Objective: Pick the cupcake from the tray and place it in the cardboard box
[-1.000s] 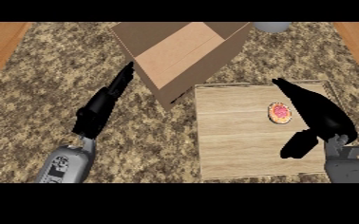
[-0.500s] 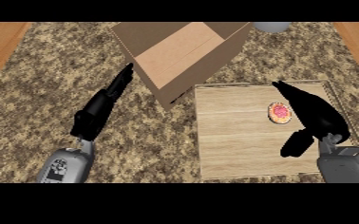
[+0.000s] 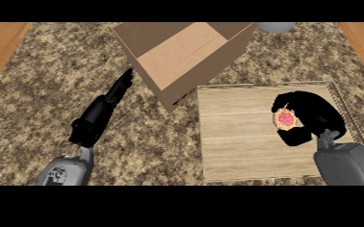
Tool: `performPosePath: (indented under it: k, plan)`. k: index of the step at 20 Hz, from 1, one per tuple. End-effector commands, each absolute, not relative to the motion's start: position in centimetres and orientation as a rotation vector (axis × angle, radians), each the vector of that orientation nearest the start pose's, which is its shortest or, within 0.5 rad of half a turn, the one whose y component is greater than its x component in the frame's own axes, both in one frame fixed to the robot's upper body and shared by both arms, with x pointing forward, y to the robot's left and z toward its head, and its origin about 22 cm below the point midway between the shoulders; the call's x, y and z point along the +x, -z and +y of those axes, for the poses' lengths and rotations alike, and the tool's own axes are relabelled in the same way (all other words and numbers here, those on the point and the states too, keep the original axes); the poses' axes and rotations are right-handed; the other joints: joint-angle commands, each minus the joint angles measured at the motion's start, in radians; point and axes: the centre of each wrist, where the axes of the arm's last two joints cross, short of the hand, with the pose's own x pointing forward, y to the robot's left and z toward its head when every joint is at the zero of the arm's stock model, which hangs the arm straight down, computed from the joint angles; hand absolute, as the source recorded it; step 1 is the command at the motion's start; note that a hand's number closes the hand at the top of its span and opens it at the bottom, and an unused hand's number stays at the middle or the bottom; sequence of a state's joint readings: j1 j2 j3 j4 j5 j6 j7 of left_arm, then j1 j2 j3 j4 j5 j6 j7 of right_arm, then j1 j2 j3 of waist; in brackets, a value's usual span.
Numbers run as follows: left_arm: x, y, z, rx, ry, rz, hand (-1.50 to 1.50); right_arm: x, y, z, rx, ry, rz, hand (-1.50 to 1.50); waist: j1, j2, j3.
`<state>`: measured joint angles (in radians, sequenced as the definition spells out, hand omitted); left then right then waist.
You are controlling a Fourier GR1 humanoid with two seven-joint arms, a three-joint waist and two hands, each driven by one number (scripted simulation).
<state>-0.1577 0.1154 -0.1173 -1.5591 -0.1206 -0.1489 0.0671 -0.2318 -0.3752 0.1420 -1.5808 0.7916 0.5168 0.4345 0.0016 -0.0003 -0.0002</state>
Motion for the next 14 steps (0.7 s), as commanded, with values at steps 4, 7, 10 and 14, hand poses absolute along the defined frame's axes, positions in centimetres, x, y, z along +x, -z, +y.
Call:
performPosePath:
  k: [4,7,10,14]
  plan:
    - [27.5,-4.7,21.3,-0.022,0.459,-1.603,0.00,27.5,-7.1,-26.7,-0.867,-1.193,-1.006,1.50,-0.002,-0.001,0.000]
    - [27.5,-4.8,19.7,-0.055,0.454,-1.601,0.00,28.7,-7.4,-24.7,-0.847,-1.314,-1.152,1.50,0.004,0.000,0.001]
    - [28.5,-5.8,20.7,-0.053,0.482,-1.638,0.00,28.8,-8.7,-19.0,-0.667,-1.600,-1.422,1.50,0.058,0.008,0.002]
    - [28.2,-4.1,19.5,-0.069,0.476,-1.605,0.00,27.8,-8.7,-14.7,-0.503,-1.811,-1.725,1.50,0.043,0.009,0.002]
